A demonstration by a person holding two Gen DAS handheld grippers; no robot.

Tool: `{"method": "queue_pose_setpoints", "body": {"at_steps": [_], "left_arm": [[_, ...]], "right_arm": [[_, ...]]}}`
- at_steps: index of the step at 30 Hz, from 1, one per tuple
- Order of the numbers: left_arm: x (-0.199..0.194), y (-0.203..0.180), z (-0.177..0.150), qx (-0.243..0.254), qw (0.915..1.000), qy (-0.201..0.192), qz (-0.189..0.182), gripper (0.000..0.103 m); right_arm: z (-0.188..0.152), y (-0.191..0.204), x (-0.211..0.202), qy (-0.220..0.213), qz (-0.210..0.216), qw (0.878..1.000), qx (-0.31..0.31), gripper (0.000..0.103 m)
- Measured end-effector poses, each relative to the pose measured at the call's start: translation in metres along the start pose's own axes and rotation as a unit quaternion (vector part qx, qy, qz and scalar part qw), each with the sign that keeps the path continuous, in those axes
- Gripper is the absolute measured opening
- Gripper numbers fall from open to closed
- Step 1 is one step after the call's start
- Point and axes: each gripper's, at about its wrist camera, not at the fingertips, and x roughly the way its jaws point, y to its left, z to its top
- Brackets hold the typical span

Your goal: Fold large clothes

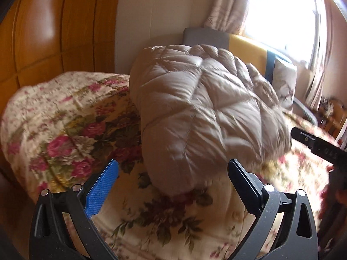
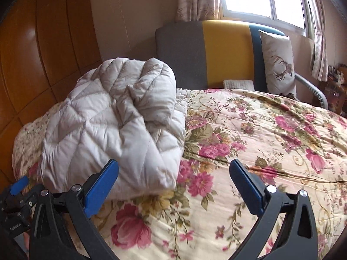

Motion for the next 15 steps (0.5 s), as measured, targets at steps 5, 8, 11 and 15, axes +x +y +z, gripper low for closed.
{"method": "queue_pose_setpoints", "body": {"at_steps": [5, 8, 11, 15], "left_arm": [[-0.018, -0.005, -0.011, 0.010, 0.9990, -0.005, 0.043, 0.099], [-0.034, -0.005, -0.018, 0.005, 0.9976, -0.021, 0.066, 0.099], [-0.046, -0.003, -0.025, 0.005, 0.9963, -0.026, 0.082, 0.099], [-0.056, 0.005, -0.031, 0.000, 0.9954, -0.026, 0.092, 0.099]], "right_arm": [[-0.030, 0.017, -0.022, 0.000, -0.026, 0.999, -0.042, 0.101], [-0.045, 0.026, -0.034, -0.011, -0.041, 0.998, -0.055, 0.101], [-0.054, 0.032, -0.045, -0.032, -0.036, 0.998, -0.048, 0.101], [-0.061, 0.035, -0.057, -0.049, -0.045, 0.997, -0.047, 0.101]]}}
